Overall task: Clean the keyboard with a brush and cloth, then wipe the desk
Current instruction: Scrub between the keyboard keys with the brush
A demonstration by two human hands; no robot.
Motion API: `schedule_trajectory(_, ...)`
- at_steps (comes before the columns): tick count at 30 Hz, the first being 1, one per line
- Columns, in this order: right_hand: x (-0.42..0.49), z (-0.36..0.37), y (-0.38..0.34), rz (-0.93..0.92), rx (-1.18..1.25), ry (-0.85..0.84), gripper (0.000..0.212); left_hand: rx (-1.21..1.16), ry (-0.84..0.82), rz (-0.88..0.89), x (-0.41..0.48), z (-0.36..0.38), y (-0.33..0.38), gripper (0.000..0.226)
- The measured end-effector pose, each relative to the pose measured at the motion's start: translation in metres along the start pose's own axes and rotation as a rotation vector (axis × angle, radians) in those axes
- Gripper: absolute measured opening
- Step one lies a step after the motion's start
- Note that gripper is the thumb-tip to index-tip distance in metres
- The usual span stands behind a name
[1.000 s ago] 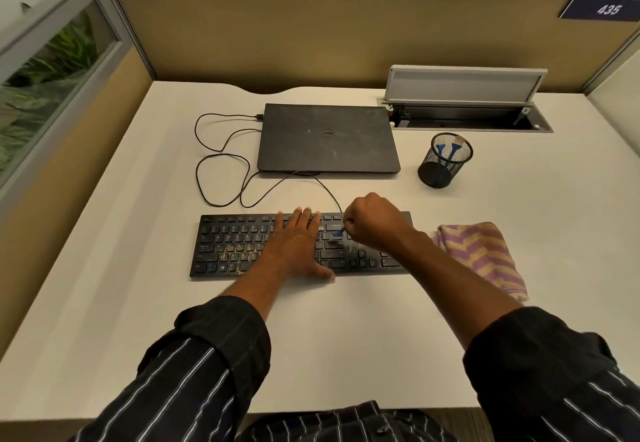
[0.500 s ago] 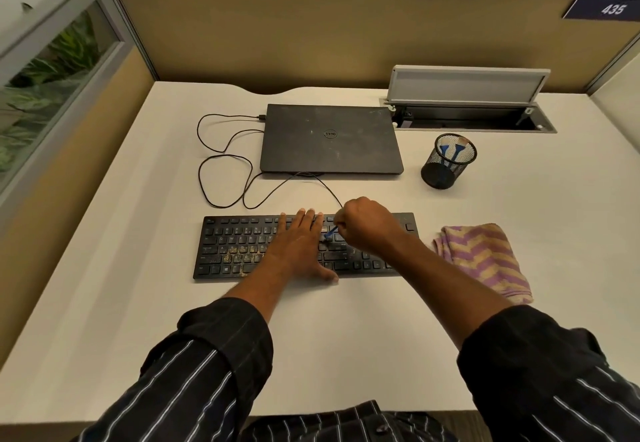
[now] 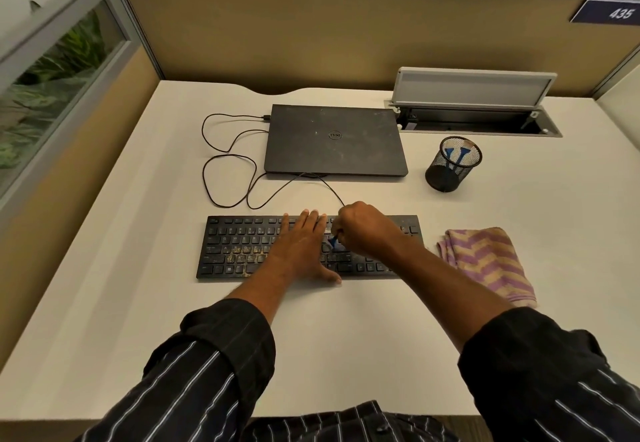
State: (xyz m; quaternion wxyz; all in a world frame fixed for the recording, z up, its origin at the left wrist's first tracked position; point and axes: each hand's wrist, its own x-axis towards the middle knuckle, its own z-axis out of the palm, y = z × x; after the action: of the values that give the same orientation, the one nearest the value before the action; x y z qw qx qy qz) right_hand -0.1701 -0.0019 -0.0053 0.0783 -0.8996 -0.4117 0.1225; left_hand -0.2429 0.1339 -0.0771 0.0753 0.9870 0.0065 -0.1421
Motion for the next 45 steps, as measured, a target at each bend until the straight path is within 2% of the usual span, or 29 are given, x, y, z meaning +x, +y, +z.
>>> schedule_trajectory(4, 0.002, 0.000, -0.001, 0.004, 0.031, -0.035, 0.014, 0.005, -0.001, 0.001, 0.001, 0.001, -0.001, 0.138)
schedule_trajectory(9, 0.004, -0.005, -0.002, 0.043, 0.078, 0.047, 0.019, 0.011, 0.002, 0.002, 0.000, -0.002, 0.000, 0.138)
schedule_trajectory(14, 0.001, 0.001, -0.005, 0.043, 0.038, -0.038, 0.015, 0.013, -0.019, 0.040, -0.003, -0.004, -0.007, 0.135)
schedule_trajectory(19, 0.008, -0.004, -0.012, 0.084, 0.101, 0.052, 0.019, 0.043, -0.060, 0.046, -0.008, -0.008, -0.019, 0.135)
schedule_trajectory(25, 0.005, 0.003, -0.020, 0.134, 0.103, -0.047, 0.014, 0.055, -0.090, 0.072, -0.012, -0.015, -0.031, 0.134)
schedule_trajectory(30, 0.008, -0.002, -0.026, 0.161, 0.136, 0.081, 0.020, 0.061, -0.107, 0.105, -0.011, -0.017, -0.035, 0.133)
schedule_trajectory(36, 0.002, 0.007, -0.029, 0.196, 0.105, -0.005, 0.013, 0.073, -0.107, 0.139, -0.010, -0.016, -0.041, 0.133)
schedule_trajectory(41, 0.005, 0.003, -0.031, 0.226, 0.117, 0.098, 0.019, 0.078, -0.095, 0.152, -0.010, -0.014, -0.046, 0.133)
schedule_trajectory(45, 0.003, 0.009, -0.033, 0.282, 0.118, 0.006, 0.011, 0.089, -0.094, 0.154, -0.010, -0.013, -0.049, 0.134)
